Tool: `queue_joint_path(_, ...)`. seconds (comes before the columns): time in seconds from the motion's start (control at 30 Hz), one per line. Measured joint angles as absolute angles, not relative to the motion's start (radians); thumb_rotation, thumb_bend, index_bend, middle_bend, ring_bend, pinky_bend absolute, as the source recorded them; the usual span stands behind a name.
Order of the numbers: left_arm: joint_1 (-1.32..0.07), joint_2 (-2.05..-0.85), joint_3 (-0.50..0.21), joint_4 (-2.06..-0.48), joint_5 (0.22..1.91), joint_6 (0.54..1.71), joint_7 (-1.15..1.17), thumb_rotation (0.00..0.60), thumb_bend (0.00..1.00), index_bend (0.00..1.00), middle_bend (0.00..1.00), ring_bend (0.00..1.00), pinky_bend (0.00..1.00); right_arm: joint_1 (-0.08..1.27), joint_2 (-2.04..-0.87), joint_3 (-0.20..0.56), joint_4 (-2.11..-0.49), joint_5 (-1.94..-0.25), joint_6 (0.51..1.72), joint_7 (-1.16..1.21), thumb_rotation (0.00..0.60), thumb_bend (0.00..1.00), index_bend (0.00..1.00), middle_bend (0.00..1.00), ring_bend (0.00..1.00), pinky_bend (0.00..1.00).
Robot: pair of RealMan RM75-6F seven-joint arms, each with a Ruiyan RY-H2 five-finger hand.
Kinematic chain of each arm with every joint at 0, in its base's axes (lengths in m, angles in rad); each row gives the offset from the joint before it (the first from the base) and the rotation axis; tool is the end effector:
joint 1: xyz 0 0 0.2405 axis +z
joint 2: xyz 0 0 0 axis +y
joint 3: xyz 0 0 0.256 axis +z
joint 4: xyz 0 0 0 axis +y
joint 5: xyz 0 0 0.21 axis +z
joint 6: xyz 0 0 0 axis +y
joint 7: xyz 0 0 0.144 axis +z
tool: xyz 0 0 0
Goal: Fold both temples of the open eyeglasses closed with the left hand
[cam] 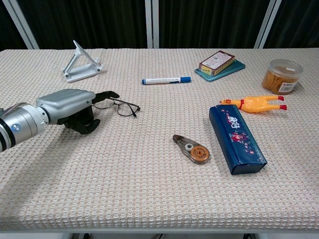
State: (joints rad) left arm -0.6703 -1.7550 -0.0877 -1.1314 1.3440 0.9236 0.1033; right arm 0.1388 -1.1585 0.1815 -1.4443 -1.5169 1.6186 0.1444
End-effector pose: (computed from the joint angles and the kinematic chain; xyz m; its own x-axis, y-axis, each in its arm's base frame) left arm -0.1938 0.3247 -0.0765 0.4598 0.3259 0.8261 0.8546 -0.4151 -0.3119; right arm -0.3059 -0.2219 0.1995 0.3395 0.2840 0.8967 -0.9224 -0.0860 0.3764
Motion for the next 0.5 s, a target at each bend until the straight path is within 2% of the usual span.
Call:
queue_joint_path(0.17, -0.655, -1.694, -0.109, -1.229, 1.369, 1.011, 0.105, 0.6, 0.33, 0.03, 0.93, 0.86, 0.84, 0.137, -1.154, 0.183, -1.449, -1.52, 1.625, 0.141, 0.545, 0.39, 0.0, 0.0, 0.0, 0.0)
queue_joint_path(0.33, -0.6, -1.568, -0.121, -1.412, 1.402, 1.161, 0.155, 0.6, 0.28, 0.04, 0.84, 0.78, 0.77, 0.13, -1.154, 0.182, -1.44, -1.515, 1.63, 0.142, 0.544, 0.39, 0.0, 0.0, 0.0, 0.0)
queue_joint_path(0.37, -0.575, -1.527, -0.12, -1.464, 1.411, 1.21, 0.174, 0.6, 0.27, 0.04, 0.79, 0.74, 0.74, 0.128, -1.154, 0.181, -1.436, -1.513, 1.631, 0.143, 0.544, 0.39, 0.0, 0.0, 0.0, 0.0)
queue_joint_path(0.43, -0.53, -1.466, -0.114, -1.535, 1.425, 1.288, 0.201, 0.593, 0.22, 0.05, 0.58, 0.55, 0.67, 0.122, -1.157, 0.178, -1.425, -1.509, 1.631, 0.146, 0.546, 0.39, 0.0, 0.0, 0.0, 0.0)
queue_joint_path(0.5, -0.465, -1.4, -0.1, -1.592, 1.443, 1.384, 0.222, 0.545, 0.19, 0.05, 0.39, 0.36, 0.57, 0.115, -1.159, 0.17, -1.41, -1.506, 1.629, 0.145, 0.546, 0.39, 0.0, 0.0, 0.0, 0.0)
